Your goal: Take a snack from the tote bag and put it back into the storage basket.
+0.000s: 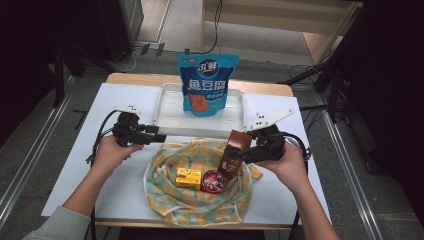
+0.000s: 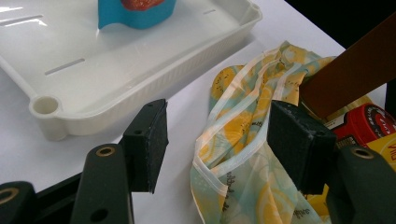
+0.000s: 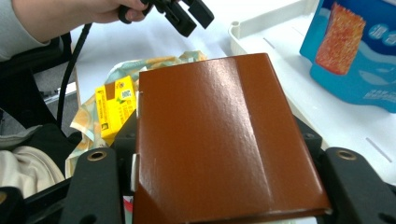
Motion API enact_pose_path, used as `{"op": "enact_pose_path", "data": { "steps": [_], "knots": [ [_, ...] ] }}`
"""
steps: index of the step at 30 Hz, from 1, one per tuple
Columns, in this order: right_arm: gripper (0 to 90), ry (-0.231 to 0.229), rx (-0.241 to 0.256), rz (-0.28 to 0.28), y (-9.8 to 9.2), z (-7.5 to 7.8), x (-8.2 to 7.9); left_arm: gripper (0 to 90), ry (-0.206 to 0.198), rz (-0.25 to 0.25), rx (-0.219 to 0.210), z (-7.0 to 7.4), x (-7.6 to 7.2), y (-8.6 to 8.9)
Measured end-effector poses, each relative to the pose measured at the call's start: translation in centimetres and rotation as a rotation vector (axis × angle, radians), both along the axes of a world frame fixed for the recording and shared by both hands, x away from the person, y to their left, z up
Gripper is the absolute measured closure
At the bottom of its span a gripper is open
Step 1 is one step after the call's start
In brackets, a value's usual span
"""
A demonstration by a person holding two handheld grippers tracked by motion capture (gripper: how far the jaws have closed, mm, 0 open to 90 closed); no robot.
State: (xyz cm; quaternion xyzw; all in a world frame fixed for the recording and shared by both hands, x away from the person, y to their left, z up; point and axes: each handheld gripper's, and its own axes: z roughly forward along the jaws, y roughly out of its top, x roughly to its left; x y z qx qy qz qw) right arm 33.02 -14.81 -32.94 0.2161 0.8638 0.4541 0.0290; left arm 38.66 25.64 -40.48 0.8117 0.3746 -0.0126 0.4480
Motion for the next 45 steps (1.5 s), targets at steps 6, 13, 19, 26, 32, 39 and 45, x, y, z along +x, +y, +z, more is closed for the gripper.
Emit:
{"op": "enact_pose_path", "data": {
  "steps": [6, 13, 19, 26, 32, 39, 45],
  "knots": [
    [41.4, -0.003, -0.002, -0.005, -0.1, 1.3, 0.2, 38.6, -0.002, 0.003, -0.005, 0.0, 0.0, 0.1],
    [42.0, -0.011, -0.007, -0.011, -0.2, 2.9, 0.3, 38.7, 0.000, 0.004, -0.009, 0.0, 0.0, 0.1],
    [42.3, -0.017, 0.000, -0.014, -0.4, 4.6, 0.5, 38.6, 0.000, 0.001, -0.010, -0.1, 0.0, 0.1],
    [42.4, -0.043, 0.010, -0.026, -0.6, 6.3, 0.8, 38.6, 0.001, 0.001, -0.009, 0.0, 0.0, 0.0],
    [42.5, -0.054, 0.013, -0.044, -0.4, 7.4, 1.5, 38.6, 0.005, -0.006, -0.007, -0.1, 0.0, 0.0],
    [42.7, -0.052, 0.027, -0.066, -0.4, 7.5, 3.1, 38.5, 0.006, -0.010, -0.007, -0.1, 0.0, 0.0],
    [42.8, -0.051, 0.021, -0.084, 0.1, 7.4, 4.4, 38.4, 0.007, -0.012, -0.004, -0.1, 0.0, 0.0]
  ]
}}
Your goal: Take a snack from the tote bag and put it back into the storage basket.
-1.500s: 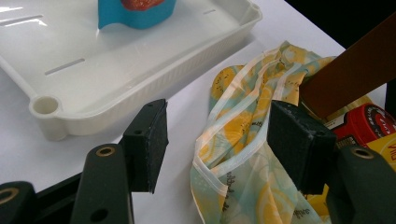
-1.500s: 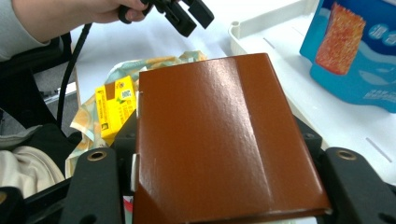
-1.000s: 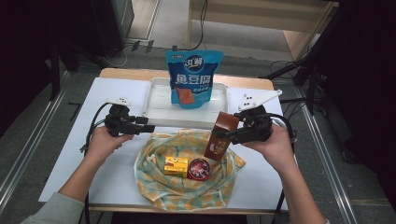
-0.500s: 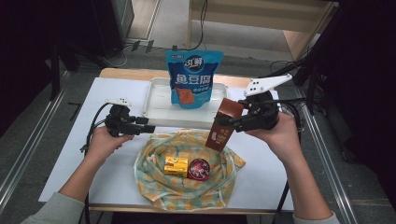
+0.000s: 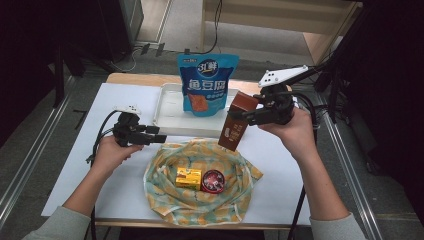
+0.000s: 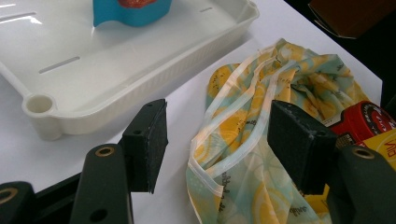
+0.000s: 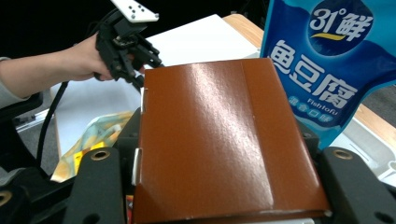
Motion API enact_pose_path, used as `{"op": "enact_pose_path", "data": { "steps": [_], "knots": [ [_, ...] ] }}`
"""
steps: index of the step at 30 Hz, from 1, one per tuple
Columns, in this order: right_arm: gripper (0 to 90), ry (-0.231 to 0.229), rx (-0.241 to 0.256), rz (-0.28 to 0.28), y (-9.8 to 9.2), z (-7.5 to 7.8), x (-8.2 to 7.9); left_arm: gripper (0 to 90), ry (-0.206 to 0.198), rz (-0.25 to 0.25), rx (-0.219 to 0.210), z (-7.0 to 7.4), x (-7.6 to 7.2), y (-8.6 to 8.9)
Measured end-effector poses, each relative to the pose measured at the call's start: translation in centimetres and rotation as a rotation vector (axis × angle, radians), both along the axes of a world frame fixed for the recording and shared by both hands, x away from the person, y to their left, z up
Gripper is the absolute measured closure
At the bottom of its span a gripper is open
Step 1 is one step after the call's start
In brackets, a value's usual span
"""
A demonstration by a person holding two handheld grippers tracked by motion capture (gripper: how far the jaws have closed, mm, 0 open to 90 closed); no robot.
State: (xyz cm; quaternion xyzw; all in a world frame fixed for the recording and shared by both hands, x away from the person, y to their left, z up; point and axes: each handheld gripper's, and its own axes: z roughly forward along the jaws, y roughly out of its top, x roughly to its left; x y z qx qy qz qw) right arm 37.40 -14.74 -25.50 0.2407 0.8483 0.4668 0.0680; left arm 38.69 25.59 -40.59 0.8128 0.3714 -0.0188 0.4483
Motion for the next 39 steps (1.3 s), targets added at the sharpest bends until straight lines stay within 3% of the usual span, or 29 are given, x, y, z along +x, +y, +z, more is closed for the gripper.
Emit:
{"op": "enact_pose_path", "data": {
  "steps": [18, 39],
  "knots": [
    [43.0, 0.009, -0.004, -0.059, 2.5, -1.6, 4.4, 38.5, -0.003, -0.005, 0.004, -0.1, 0.0, -0.1],
    [43.2, 0.017, 0.004, -0.133, 5.7, -3.3, 7.8, 38.5, -0.004, -0.012, 0.001, -0.1, 0.0, -0.1]
  ]
}}
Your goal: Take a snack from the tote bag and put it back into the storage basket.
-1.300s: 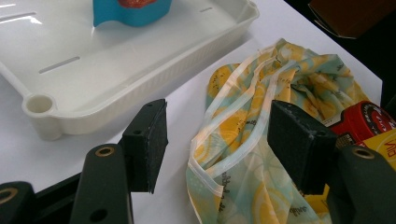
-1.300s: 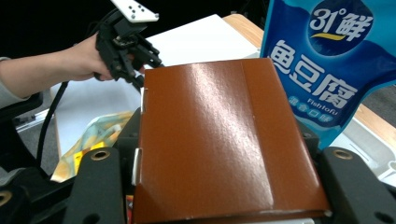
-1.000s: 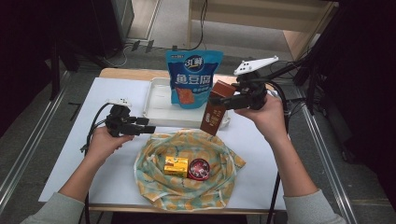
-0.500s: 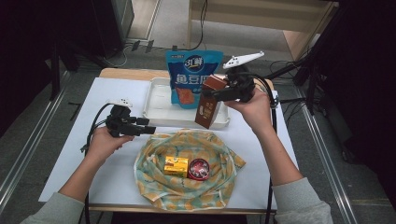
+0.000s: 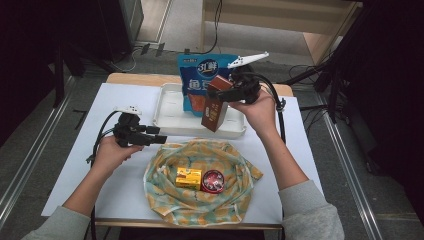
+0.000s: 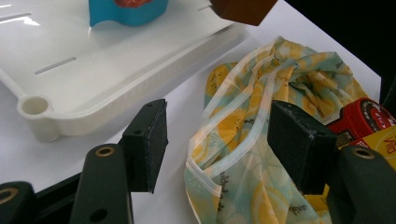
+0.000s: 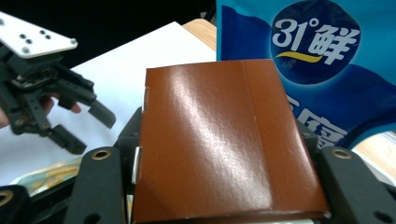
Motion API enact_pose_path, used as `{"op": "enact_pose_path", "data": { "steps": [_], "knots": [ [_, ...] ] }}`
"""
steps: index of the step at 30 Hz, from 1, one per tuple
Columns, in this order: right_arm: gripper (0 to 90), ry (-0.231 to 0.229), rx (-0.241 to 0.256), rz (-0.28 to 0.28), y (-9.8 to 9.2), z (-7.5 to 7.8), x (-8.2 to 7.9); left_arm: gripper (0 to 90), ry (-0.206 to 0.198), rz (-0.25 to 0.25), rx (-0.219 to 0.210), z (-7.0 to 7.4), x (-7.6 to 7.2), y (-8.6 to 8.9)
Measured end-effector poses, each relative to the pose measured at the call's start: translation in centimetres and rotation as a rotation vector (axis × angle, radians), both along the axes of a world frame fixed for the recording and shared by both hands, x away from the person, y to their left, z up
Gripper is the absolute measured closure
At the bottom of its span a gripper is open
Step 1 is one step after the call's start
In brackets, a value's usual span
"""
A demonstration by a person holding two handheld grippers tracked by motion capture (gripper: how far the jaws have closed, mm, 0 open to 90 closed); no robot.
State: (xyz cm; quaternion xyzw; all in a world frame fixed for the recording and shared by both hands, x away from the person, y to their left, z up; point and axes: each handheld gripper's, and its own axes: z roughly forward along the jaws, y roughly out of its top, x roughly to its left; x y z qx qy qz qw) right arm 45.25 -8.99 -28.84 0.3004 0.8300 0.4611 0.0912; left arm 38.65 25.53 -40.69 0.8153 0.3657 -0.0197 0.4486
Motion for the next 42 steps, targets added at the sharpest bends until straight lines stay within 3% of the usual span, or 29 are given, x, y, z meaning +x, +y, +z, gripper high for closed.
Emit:
{"op": "enact_pose_path", "data": {
  "steps": [14, 23, 32, 42],
  "knots": [
    [43.3, -0.008, 0.000, -0.030, 2.3, -2.2, 1.7, 38.4, 0.006, -0.009, -0.001, -0.1, 0.0, 0.0],
    [43.5, -0.002, 0.050, -0.069, 2.4, -3.0, 2.7, 38.4, 0.008, -0.012, 0.003, -0.1, 0.1, -0.1],
    [43.5, 0.010, 0.010, -0.065, 3.3, -4.1, 2.9, 38.4, 0.014, -0.019, 0.006, -0.2, 0.1, -0.1],
    [43.6, 0.022, -0.002, -0.072, 3.2, -5.6, 2.7, 38.4, 0.014, -0.020, 0.007, -0.3, 0.1, -0.2]
  ]
}}
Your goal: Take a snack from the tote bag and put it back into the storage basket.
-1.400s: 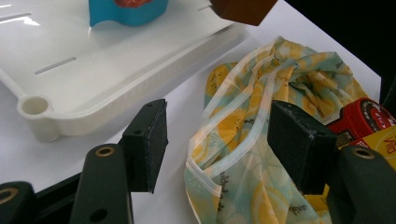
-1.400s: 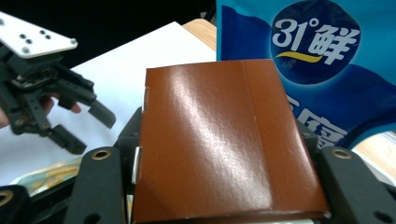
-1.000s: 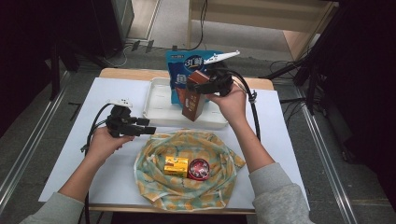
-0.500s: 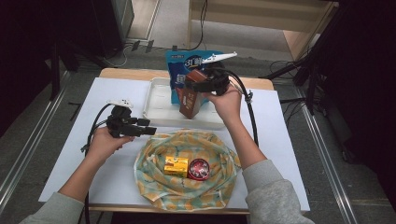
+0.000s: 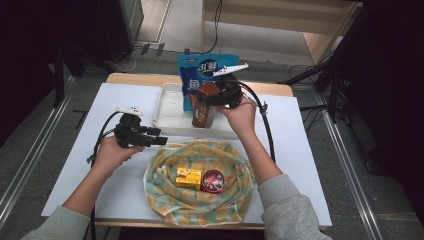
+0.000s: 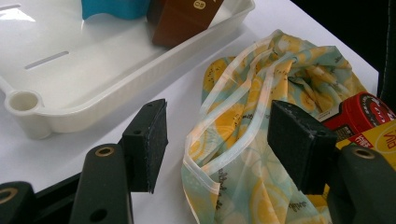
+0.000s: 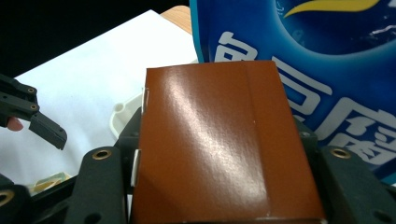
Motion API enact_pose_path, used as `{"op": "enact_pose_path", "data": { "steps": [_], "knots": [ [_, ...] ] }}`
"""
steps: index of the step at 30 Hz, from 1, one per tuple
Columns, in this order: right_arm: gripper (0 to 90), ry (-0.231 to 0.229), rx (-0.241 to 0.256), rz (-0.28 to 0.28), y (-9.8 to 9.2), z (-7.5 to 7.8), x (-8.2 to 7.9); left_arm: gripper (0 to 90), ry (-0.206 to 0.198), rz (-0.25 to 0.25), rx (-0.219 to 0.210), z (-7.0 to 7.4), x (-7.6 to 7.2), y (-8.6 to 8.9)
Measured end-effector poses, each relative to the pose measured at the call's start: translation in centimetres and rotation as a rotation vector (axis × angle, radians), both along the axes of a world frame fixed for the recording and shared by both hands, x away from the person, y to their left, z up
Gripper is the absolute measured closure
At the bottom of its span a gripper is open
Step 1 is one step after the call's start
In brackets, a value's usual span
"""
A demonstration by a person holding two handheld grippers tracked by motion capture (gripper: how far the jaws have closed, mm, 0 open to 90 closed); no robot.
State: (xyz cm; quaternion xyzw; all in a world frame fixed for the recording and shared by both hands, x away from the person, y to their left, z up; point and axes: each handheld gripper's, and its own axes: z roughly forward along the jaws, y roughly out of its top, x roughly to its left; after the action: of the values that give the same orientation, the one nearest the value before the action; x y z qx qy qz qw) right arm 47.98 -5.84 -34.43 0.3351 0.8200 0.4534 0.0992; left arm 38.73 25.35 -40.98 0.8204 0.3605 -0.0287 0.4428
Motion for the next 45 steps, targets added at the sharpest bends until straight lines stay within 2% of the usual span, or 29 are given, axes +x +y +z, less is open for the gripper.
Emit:
{"op": "enact_pose_path", "data": {
  "steps": [8, 12, 35, 45],
  "knots": [
    [43.7, 0.003, 0.021, -0.005, -0.9, -0.4, -0.3, 38.4, 0.003, 0.000, 0.002, 0.0, 0.0, 0.0],
    [43.8, -0.007, 0.020, -0.003, -1.3, -0.5, -0.8, 38.4, 0.006, -0.002, -0.013, -0.1, 0.0, 0.0],
    [43.8, 0.004, 0.012, 0.000, -4.9, -1.6, -3.2, 38.4, 0.010, -0.002, 0.002, -0.2, 0.0, -0.1],
    [44.0, 0.032, 0.030, -0.008, -6.3, -2.6, -3.9, 38.4, 0.011, -0.002, 0.004, -0.2, 0.0, -0.2]
  ]
}}
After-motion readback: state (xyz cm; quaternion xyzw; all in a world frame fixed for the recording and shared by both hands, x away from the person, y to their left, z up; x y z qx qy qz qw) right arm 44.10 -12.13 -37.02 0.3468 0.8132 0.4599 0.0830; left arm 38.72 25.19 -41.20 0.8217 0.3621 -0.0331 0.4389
